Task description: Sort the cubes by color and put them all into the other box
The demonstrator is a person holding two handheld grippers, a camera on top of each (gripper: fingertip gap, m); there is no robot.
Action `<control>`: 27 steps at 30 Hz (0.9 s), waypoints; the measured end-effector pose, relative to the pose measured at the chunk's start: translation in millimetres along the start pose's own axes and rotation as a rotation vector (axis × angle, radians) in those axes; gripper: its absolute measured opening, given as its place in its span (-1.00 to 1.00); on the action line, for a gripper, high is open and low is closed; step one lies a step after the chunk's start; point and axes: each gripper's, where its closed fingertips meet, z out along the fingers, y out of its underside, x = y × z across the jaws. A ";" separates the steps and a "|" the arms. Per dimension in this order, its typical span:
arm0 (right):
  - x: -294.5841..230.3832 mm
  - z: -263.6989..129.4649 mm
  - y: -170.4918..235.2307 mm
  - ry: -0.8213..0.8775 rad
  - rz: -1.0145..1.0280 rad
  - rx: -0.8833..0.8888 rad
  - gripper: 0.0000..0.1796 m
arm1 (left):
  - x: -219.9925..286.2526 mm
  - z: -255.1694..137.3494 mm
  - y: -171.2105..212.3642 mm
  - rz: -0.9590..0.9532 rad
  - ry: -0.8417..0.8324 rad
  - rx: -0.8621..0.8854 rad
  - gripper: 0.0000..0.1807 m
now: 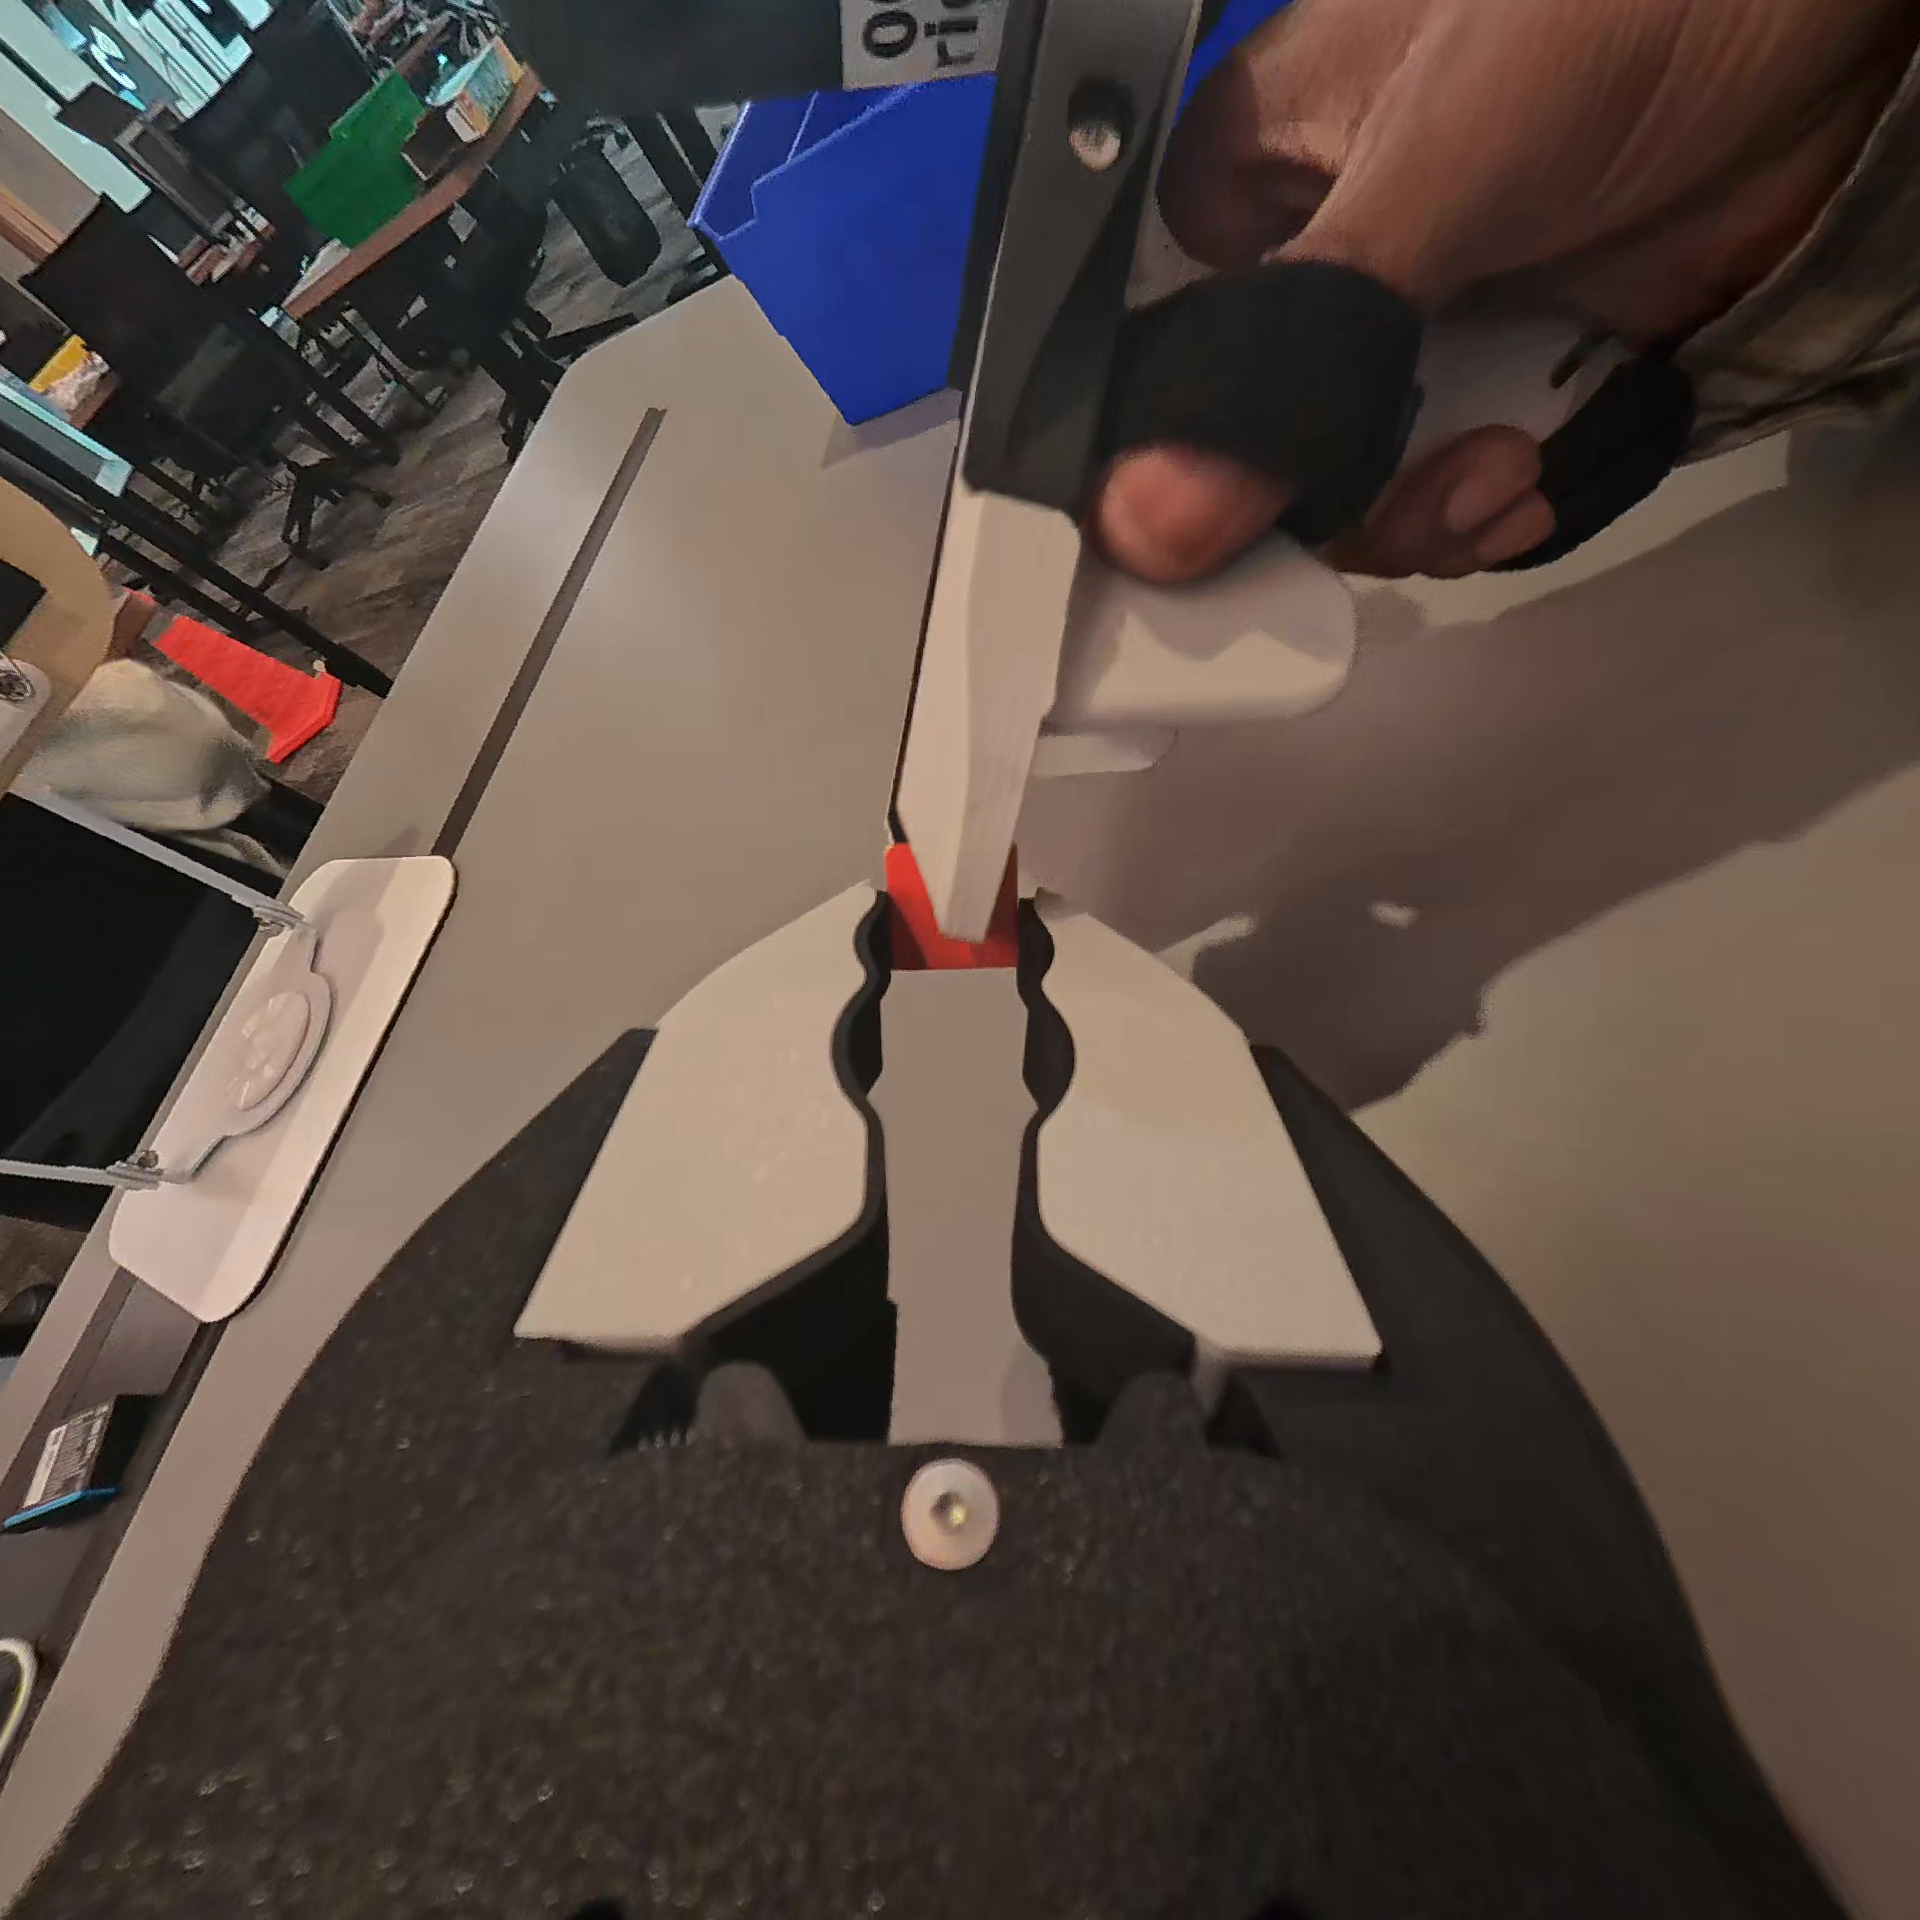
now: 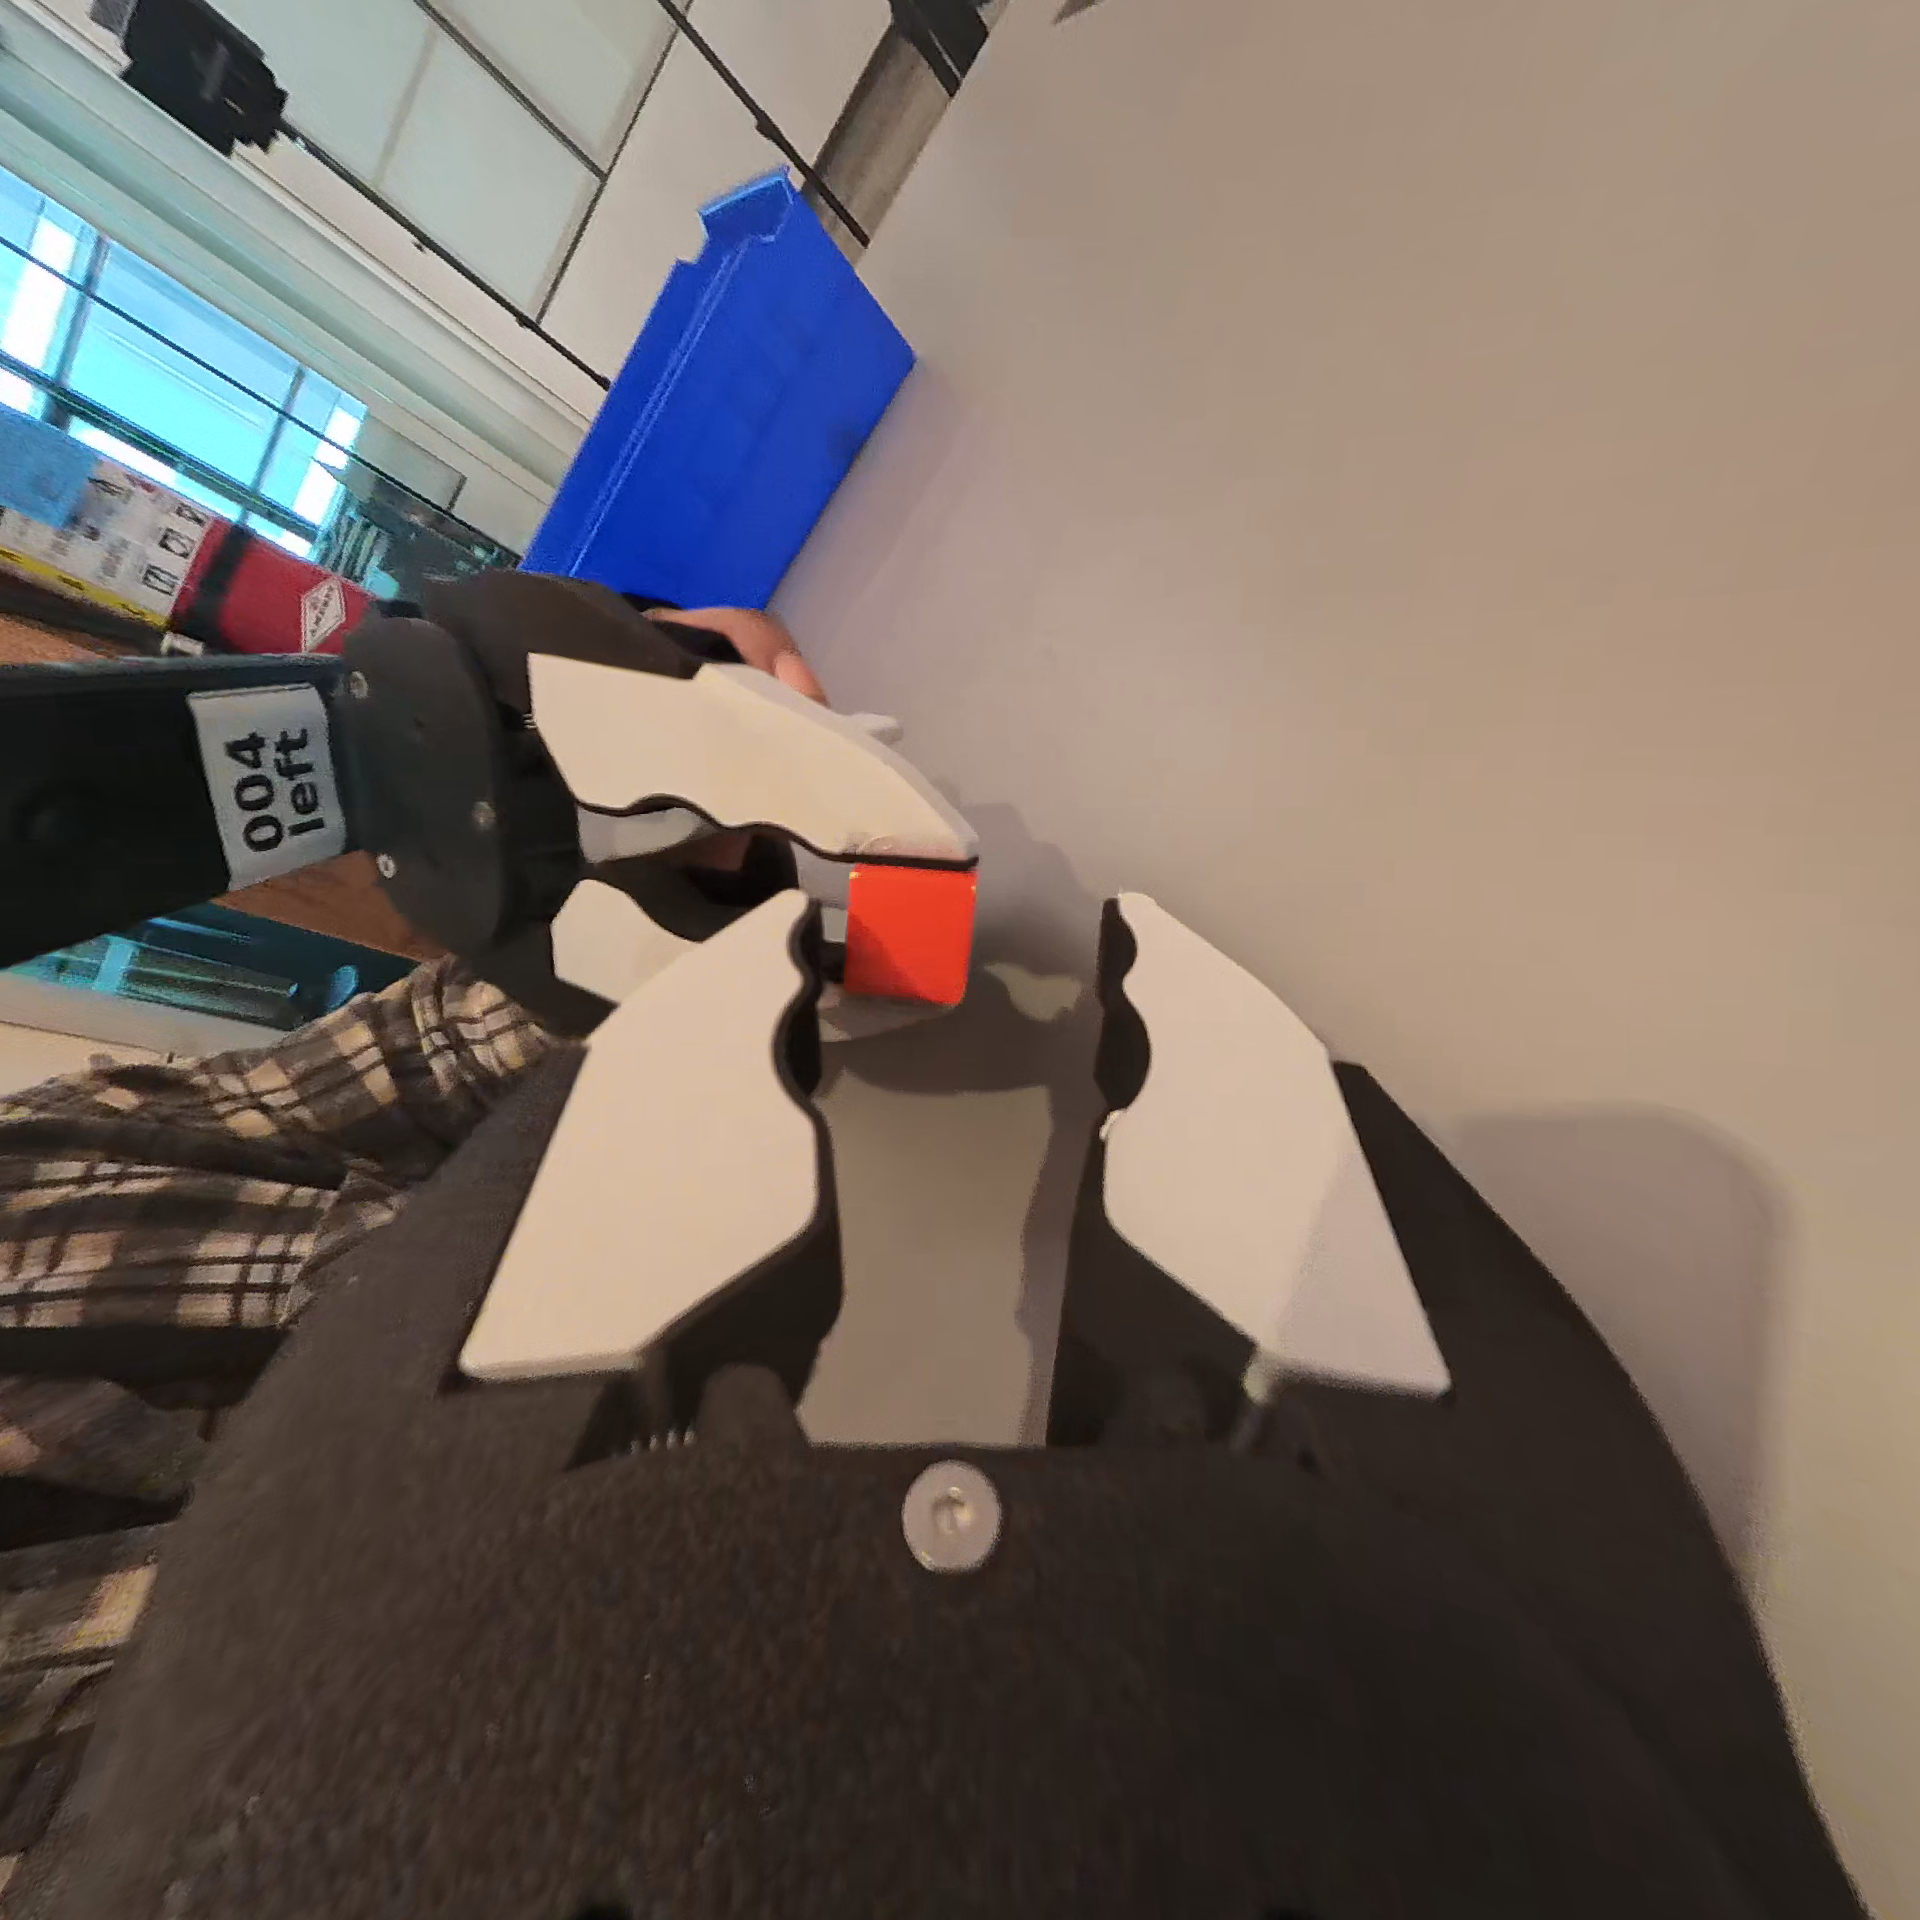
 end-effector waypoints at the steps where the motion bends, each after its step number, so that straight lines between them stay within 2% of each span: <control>1: -2.2 1.8 0.3 -0.011 -0.005 -0.007 -0.54 | -0.4 -0.3 -0.8 0.001 -0.006 0.001 -0.75; 2: -6.4 3.1 1.3 -0.037 -0.006 -0.020 -0.71 | -1.4 -0.8 -1.2 0.001 -0.014 0.000 -0.75; 3: -9.0 3.3 0.4 -0.052 0.000 -0.021 -0.75 | -2.3 -1.3 -1.7 0.003 -0.022 0.004 -0.75; 7: -9.0 -4.6 -2.8 -0.016 -0.045 -0.020 -0.75 | -2.7 -3.0 -7.0 -0.060 0.006 0.064 -0.72; 12: -5.9 -53.8 -20.5 0.086 -0.115 0.017 -0.75 | -8.2 -0.9 -2.9 -0.175 0.031 0.078 -0.46; 16: 3.6 -136.5 -46.2 0.281 -0.189 0.041 -0.75 | -7.9 -0.1 -3.5 -0.207 0.048 0.094 -0.38; 21: 31.0 -279.4 -75.2 0.636 -0.216 0.069 -0.75 | -8.2 -2.5 -9.0 -0.258 0.080 0.144 -0.32; 24: 59.3 -351.9 -64.4 0.831 -0.157 -0.012 -0.75 | -9.2 -5.7 -13.6 -0.287 0.101 0.184 -0.31; 27: 85.1 -386.9 -37.6 0.867 -0.023 -0.090 -0.75 | -11.6 -9.5 -17.6 -0.310 0.112 0.222 -0.33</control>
